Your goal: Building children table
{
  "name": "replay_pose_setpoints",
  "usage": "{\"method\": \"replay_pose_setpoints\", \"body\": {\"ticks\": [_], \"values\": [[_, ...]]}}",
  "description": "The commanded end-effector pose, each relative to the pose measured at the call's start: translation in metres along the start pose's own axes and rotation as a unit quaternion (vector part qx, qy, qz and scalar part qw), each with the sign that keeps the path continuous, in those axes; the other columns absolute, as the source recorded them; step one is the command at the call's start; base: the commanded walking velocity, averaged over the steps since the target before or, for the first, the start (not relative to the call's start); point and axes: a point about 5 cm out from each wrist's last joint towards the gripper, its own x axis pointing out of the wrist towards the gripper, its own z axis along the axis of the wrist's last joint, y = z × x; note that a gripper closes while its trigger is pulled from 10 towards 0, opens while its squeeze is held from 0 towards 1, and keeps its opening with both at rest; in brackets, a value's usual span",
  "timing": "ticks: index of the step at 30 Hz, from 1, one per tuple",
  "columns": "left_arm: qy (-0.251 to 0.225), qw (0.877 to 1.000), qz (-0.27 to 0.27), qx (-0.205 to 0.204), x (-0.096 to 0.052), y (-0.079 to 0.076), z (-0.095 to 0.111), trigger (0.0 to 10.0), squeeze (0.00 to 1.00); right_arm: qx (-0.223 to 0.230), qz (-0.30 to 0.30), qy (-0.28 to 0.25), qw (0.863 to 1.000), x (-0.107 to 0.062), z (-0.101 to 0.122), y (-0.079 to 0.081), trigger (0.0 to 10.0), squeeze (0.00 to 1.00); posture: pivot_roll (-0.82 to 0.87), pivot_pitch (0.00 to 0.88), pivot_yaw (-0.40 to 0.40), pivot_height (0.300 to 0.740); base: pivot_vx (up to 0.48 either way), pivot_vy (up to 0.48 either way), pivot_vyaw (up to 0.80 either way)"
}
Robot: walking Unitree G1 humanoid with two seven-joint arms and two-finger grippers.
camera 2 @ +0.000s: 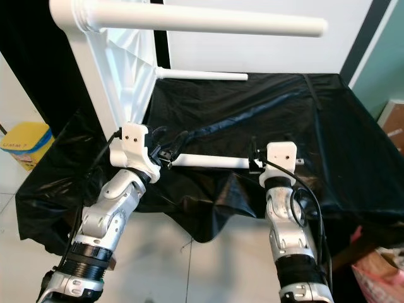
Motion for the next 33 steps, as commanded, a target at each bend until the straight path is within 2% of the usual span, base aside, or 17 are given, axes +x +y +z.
{"method": "replay_pose_setpoints", "body": {"ticks": [1, 11, 14, 15, 18, 20, 22, 23, 24, 25, 29, 31, 32, 33], "values": [[0.002, 1.0, -0.009, -0.008, 0.002, -0.005, -0.001, 10.0, 0.0, -0.009, -0.006, 0.003, 1.0, -0.002, -0.003, -0.007, 10.0, 0.0, -0.07, 0.0, -0.011, 0.74, 0.0, 0.0, 0.0], [0.003, 1.0, 0.005, 0.002, 0.001, -0.003, -0.002, 10.0, 0.0, -0.038, 0.014, -0.011, 0.999, 0.0, 0.009, -0.001, 10.0, 0.0, -0.08, 0.0, -0.005, 0.74, 0.0, 0.0, 0.0], [0.006, 1.0, 0.006, -0.004, 0.0, -0.002, -0.001, 10.0, 0.0, -0.047, 0.029, -0.017, 0.998, 0.002, 0.018, 0.004, 10.0, 0.0, -0.09, 0.012, 0.002, 0.74, 0.0, 0.0, 0.0], [0.011, 1.0, 0.005, -0.01, -0.001, -0.001, -0.001, 10.0, 0.0, -0.065, 0.045, -0.031, 0.996, 0.002, 0.03, 0.009, 10.0, 1.0, -0.09, 0.023, 0.006, 0.74, 0.0, 0.0, 0.0], [0.014, 1.0, 0.002, -0.009, -0.001, -0.002, -0.001, 10.0, 0.0, -0.075, 0.048, -0.035, 0.995, 0.001, 0.034, 0.01, 10.0, 1.0, -0.1, 0.026, 0.008, 0.74, 0.0, 0.0, 0.0], [0.026, 1.0, -0.016, -0.001, -0.001, -0.004, -0.003, 10.0, 0.0, -0.119, 0.06, -0.07, 0.989, 0.001, 0.055, 0.014, 10.0, 1.0, -0.11, 0.044, 0.01, 0.74, 0.0, 0.0, 0.0], [0.029, 0.999, -0.02, 0.0, -0.001, -0.004, -0.004, 10.0, 0.0, -0.127, 0.061, -0.077, 0.987, 0.001, 0.059, 0.014, 10.0, 1.0, -0.11, 0.044, 0.01, 0.74, 0.0, 0.0, 0.0], [0.032, 0.999, -0.025, 0.0, -0.001, -0.005, -0.005, 10.0, 0.0, -0.146, 0.064, -0.097, 0.982, 0.002, 0.066, 0.014, 10.0, 0.45, -0.11, 0.046, 0.01, 0.74, 0.0, 0.0, 0.0], [0.043, 0.998, -0.041, 0.001, 0.0, -0.006, -0.007, 10.0, 0.0, -0.186, 0.07, -0.141, 0.97, 0.006, 0.082, 0.016, 10.0, 0.0, -0.12, 0.051, 0.01, 0.74, 0.0, 0.0, 0.0], [0.043, 0.998, -0.041, 0.001, 0.0, -0.006, -0.007, 10.0, 0.0, -0.186, 0.07, -0.141, 0.97, 0.006, 0.082, 0.016, 10.0, 0.0, -0.12, 0.051, 0.01, 0.74, 0.0, 0.0, 0.0], [0.068, 0.996, -0.063, 0.013, 0.004, -0.009, -0.014, 10.0, 0.0, -0.236, 0.083, -0.2, 0.947, 0.015, 0.107, 0.022, 10.0, 0.0, -0.14, 0.055, 0.016, 0.74, 0.0, 0.0, 0.0], [0.068, 0.996, -0.063, 0.013, 0.004, -0.009, -0.014, 10.0, 0.0, -0.236, 0.083, -0.2, 0.947, 0.015, 0.107, 0.022, 10.0, 0.0, -0.14, 0.055, 0.016, 0.74, 0.0, 0.0, 0.0], [0.079, 0.995, -0.066, 0.014, 0.006, -0.011, -0.017, 10.0, 0.0, -0.265, 0.09, -0.224, 0.934, 0.021, 0.12, 0.024, 10.0, 0.0, -0.14, 0.058, 0.018, 0.74, 0.0, 0.0, 0.0], [0.083, 0.994, -0.065, 0.015, 0.008, -0.012, -0.018, 10.0, 0.0, -0.278, 0.095, -0.236, 0.926, 0.024, 0.126, 0.026, 10.0, 0.0, -0.14, 0.06, 0.021, 0.74, 0.0, 0.0, 0.0]]}}
